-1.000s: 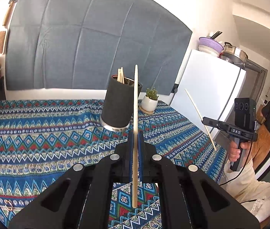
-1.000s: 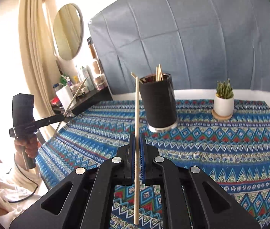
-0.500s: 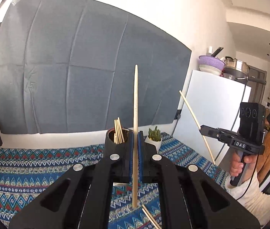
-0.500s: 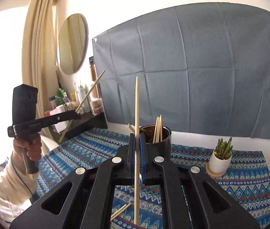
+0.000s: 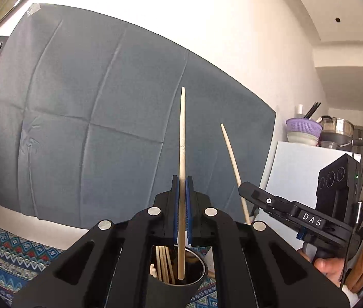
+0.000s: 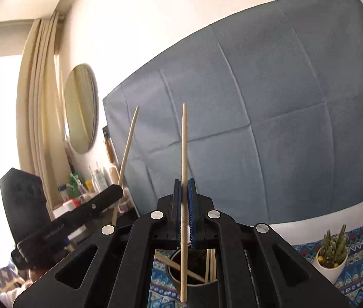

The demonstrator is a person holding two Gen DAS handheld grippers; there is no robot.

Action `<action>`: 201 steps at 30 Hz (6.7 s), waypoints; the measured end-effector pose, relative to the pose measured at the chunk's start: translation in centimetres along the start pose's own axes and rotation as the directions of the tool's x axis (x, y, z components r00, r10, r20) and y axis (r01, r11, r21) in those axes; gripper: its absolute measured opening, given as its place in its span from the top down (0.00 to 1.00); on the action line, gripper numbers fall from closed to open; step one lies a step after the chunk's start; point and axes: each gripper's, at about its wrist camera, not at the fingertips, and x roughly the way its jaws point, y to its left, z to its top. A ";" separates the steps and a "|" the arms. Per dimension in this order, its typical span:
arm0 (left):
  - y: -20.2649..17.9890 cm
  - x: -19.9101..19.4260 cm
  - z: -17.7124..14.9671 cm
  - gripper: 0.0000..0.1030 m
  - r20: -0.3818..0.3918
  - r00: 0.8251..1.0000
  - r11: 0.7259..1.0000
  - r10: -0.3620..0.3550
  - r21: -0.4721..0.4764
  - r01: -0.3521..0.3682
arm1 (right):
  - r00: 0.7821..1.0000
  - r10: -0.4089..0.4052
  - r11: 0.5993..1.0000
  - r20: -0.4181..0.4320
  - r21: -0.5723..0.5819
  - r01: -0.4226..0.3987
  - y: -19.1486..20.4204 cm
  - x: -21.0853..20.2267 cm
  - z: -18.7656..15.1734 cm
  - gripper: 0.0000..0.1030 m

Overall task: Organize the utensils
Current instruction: 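Lift both chopsticks upright and lower them into the black holder, then open both tools to release the chopsticks inside the holder, then withdraw both tools and move back over the remaining chopsticks, then grasp a chopstick with the left tool while the right tool grasps another, then lift both chopsticks upright and lower them into the black holder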

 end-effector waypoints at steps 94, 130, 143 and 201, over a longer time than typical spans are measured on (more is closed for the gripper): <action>-1.6 -9.5 -11.0 0.06 -0.524 0.794 0.927 0.309 0.352 -0.129 | 0.844 -0.315 0.923 -0.434 0.065 0.378 -2.2 -6.7 -11.7 0.08; -5.0 -12.0 -21.9 0.06 -0.780 0.588 0.953 0.213 0.298 0.049 | 0.528 -0.380 0.919 -0.759 -0.247 0.306 5.4 -3.6 -24.4 0.08; -5.4 -11.0 -22.8 0.05 -0.792 0.569 0.950 0.221 0.307 0.058 | 0.524 -0.381 0.912 -0.762 -0.219 0.346 3.8 -5.1 -23.9 0.08; 7.7 -16.8 -14.2 0.95 -0.682 0.716 0.966 -0.146 -0.256 -0.047 | 0.691 -0.314 0.913 -0.651 -0.006 0.409 -2.6 -17.6 -19.1 0.95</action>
